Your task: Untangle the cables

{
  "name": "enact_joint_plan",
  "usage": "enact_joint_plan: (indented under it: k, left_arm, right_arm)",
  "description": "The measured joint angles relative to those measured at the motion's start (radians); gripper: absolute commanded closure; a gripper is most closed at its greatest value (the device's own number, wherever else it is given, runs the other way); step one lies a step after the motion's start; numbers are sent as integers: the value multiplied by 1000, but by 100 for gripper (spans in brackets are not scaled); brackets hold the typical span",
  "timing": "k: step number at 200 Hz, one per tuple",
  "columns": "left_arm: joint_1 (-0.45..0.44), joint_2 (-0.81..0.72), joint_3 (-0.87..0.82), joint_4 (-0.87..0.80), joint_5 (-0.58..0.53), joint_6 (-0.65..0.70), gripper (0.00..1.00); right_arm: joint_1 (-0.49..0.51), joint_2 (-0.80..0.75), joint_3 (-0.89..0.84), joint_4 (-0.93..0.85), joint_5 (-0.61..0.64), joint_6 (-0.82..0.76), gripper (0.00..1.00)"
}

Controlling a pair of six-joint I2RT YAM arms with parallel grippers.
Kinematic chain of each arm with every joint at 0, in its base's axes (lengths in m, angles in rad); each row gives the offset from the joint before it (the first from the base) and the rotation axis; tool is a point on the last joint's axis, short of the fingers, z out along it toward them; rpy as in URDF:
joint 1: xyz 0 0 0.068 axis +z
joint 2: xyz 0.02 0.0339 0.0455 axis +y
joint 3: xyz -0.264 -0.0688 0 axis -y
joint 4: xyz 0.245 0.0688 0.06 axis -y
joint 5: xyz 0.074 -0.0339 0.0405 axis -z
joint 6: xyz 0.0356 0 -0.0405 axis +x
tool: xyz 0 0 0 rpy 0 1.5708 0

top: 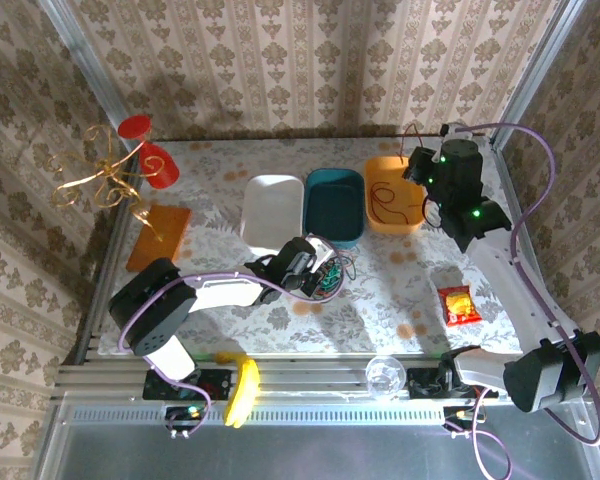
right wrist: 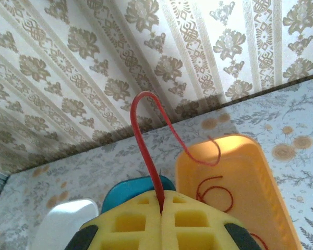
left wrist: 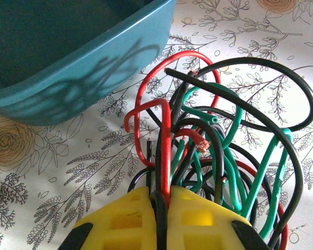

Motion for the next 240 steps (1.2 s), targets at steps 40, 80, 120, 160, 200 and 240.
enact_joint_plan:
  k: [40, 80, 120, 160, 200, 240]
  left_arm:
    - [-5, 0, 1, 0, 0, 4, 100]
    - [-10, 3, 6, -2, 0, 8, 100]
    - [-10, 4, 12, -10, 0, 8, 100]
    - [-11, 4, 13, -12, 0, 14, 100]
    - [-12, 6, 16, -15, 0, 16, 100]
    - [-12, 19, 31, -25, 1, 25, 100]
  right_arm:
    - [0, 3, -58, -11, -45, -13, 100]
    - [-3, 43, -70, -14, -65, -13, 100]
    - [-15, 148, -35, -19, -87, -1, 100]
    - [-45, 305, 72, -22, -101, 37, 100]
    - [-61, 444, 136, 0, -83, 94, 100]
    - [-61, 589, 184, -23, -39, 161, 100]
